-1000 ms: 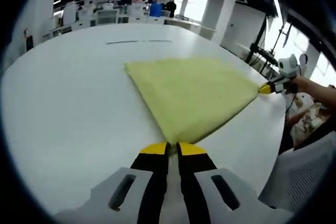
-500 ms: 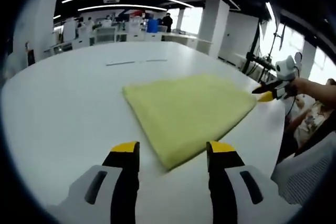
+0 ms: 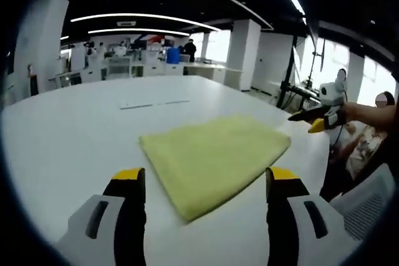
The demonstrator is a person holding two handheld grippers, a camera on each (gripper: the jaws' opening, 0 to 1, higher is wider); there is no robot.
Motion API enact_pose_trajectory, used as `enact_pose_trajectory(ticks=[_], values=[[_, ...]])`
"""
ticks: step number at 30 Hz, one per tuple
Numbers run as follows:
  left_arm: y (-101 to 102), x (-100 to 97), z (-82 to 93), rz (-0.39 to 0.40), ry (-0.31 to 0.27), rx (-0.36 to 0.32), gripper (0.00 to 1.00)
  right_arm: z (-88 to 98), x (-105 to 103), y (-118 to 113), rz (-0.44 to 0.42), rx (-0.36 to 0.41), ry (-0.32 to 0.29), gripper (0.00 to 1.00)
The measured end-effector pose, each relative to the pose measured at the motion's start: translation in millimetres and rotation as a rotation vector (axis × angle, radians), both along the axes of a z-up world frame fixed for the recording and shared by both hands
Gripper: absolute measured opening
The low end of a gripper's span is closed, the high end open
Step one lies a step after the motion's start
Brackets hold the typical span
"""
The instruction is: Fold the garment on the visible template until the final outline fits inside the template.
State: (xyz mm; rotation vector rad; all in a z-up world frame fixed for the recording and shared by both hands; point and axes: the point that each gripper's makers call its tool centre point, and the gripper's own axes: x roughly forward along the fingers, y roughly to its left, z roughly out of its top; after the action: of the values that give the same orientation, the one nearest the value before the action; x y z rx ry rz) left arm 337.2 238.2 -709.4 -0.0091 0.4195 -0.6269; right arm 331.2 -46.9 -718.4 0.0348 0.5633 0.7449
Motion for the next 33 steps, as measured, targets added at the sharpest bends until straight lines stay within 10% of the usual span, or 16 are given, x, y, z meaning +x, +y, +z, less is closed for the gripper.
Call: enact_pose_trajectory(ticks=[16, 33], values=[[-8, -20.8, 11.3, -0.016, -0.045, -0.001, 0.98, 20.6, -10, 7, 0.044, 0.014, -0.118, 0.99], [-8, -26.1, 10.6, -0.025, -0.086, 0.034, 0.99, 10.9, -18, 9, 0.053, -0.02, -0.116, 0.99]])
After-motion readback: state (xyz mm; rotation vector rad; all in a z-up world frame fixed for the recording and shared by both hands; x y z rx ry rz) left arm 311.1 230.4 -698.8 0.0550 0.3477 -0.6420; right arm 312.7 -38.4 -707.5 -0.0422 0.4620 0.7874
